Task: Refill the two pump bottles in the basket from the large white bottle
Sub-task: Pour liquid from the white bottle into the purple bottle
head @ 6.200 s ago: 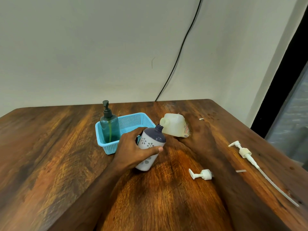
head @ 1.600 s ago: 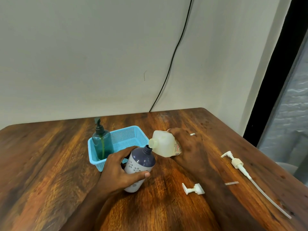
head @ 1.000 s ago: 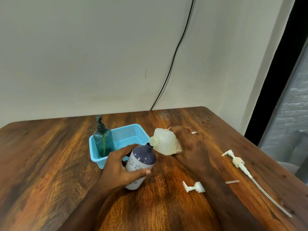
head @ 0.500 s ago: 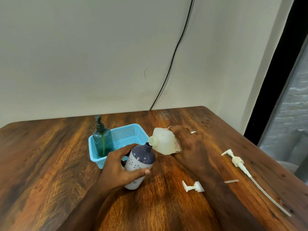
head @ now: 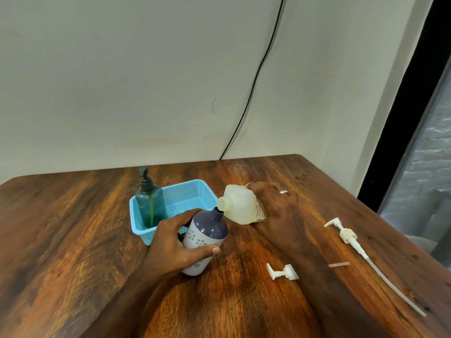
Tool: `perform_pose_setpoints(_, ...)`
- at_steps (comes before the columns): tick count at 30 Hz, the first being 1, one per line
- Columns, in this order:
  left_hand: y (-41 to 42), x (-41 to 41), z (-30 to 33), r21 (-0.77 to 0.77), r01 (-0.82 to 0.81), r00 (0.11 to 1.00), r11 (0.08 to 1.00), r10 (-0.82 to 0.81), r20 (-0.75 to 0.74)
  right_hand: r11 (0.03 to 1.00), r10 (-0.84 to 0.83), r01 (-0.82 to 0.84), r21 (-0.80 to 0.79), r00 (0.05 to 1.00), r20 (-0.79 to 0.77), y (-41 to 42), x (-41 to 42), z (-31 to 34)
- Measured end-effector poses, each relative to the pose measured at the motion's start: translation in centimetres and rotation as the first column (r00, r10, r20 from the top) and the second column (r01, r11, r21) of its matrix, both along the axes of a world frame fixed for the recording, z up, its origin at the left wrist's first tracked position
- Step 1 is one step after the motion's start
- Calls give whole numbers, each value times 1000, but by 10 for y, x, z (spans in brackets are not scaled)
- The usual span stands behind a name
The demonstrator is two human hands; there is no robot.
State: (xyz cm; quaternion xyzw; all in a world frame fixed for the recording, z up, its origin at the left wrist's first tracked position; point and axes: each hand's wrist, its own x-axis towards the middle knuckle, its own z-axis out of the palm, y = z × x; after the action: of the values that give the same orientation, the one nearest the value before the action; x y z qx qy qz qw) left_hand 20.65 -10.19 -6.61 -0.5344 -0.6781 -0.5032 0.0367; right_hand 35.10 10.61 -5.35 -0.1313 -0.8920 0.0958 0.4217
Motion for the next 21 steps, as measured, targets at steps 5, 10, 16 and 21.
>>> perform_pose_setpoints(5, 0, -1, 0, -9, -10, 1000, 1000, 10, 10, 1000, 4, -4, 6, 1000, -4, 1, 0, -1)
perform_pose_setpoints(10, 0, -1, 1, -9, -10, 1000, 1000, 10, 8, 1000, 5, -5, 10, 1000, -2, 0, -1, -1)
perform_pose_setpoints(16, -1, -2, 2, -7, 8, 1000, 1000, -8, 0, 1000, 11, -10, 19, 1000, -16, 1, -1, 0)
perform_pose_setpoints(21, -1, -1, 5, 0, 16, 1000, 1000, -16, -14, 999, 11, -11, 42, 1000, 9, 3, 0, 0)
